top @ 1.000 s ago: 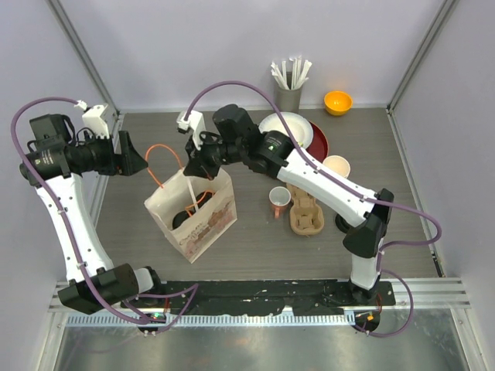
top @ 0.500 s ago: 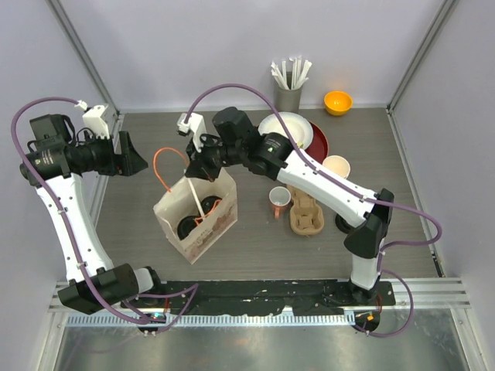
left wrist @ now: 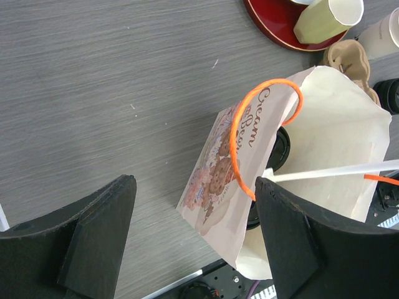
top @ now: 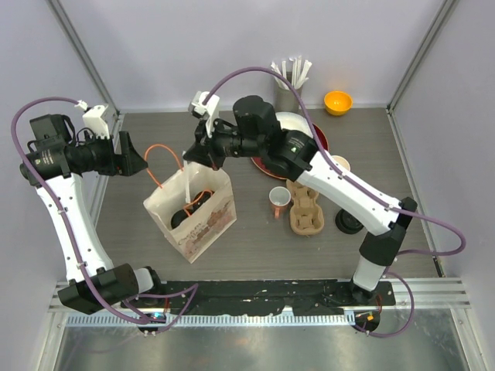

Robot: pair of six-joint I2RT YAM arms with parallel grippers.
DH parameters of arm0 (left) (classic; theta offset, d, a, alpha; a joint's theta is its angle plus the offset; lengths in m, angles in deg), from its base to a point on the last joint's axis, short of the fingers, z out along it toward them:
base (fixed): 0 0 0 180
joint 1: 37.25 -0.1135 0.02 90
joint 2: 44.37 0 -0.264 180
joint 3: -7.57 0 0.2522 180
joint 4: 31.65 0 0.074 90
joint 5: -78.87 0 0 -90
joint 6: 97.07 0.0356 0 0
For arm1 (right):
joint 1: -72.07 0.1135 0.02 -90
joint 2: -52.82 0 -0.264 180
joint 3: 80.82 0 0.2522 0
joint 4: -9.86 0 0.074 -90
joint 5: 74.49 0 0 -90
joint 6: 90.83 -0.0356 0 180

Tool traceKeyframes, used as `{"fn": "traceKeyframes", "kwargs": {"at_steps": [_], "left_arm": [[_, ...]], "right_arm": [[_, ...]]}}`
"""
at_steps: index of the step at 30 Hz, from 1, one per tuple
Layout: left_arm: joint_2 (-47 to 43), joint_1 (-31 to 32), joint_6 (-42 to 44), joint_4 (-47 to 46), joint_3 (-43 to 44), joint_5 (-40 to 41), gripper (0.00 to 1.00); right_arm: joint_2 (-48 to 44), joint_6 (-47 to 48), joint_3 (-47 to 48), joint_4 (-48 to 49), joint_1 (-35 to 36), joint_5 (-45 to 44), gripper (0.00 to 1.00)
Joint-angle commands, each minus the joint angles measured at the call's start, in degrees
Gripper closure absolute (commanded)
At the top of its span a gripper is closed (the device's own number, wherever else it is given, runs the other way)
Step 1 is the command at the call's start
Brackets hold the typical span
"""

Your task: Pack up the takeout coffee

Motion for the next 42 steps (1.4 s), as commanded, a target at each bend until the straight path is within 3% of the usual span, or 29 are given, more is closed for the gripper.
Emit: {"fn": "traceKeyframes", "kwargs": {"at_steps": [1, 13, 27, 31, 32, 35, 42], "left_arm": [[-0.28, -0.18, 0.61, -0.73, 0.68, -1.57, 0.18], [-0.02, -0.18, 0.69, -0.82, 0.5, -1.83, 0.18], [0.15, -0.18, 1.31, -0.47, 0.32, -2.1, 0.18], [0.07, -0.18, 1.31, -0.47, 0.32, -2.19, 0.18], [-0.02, -0.18, 1.4, -0.3, 0.32, -2.1, 0.18], [0.07, -0.18, 1.48, -0.3, 0.24, -2.1, 0.18], [0.24, -0.27, 1.48, -0.38, 0.24, -2.19, 0.18]], "right_arm": [[-4.88, -4.61, -2.86, 8.72, 0.09, -1.97, 0.99], [-5.15, -16.74, -11.83, 21.47, -0.44, 5.5, 0.99], [-4.18, -20.61, -19.13, 21.57, -3.6, 3.74, 0.99], [-4.62, -18.6, -18.6, 18.06, -4.3, 0.5, 0.82], [-5.32, -17.8, -18.51, 17.35, -4.39, -0.9, 0.69], [-6.37, -14.47, -17.55, 14.81, -4.31, -5.91, 0.51], [-6.73, -6.46, -8.86, 7.16, -5.35, -19.53, 0.3]]}}
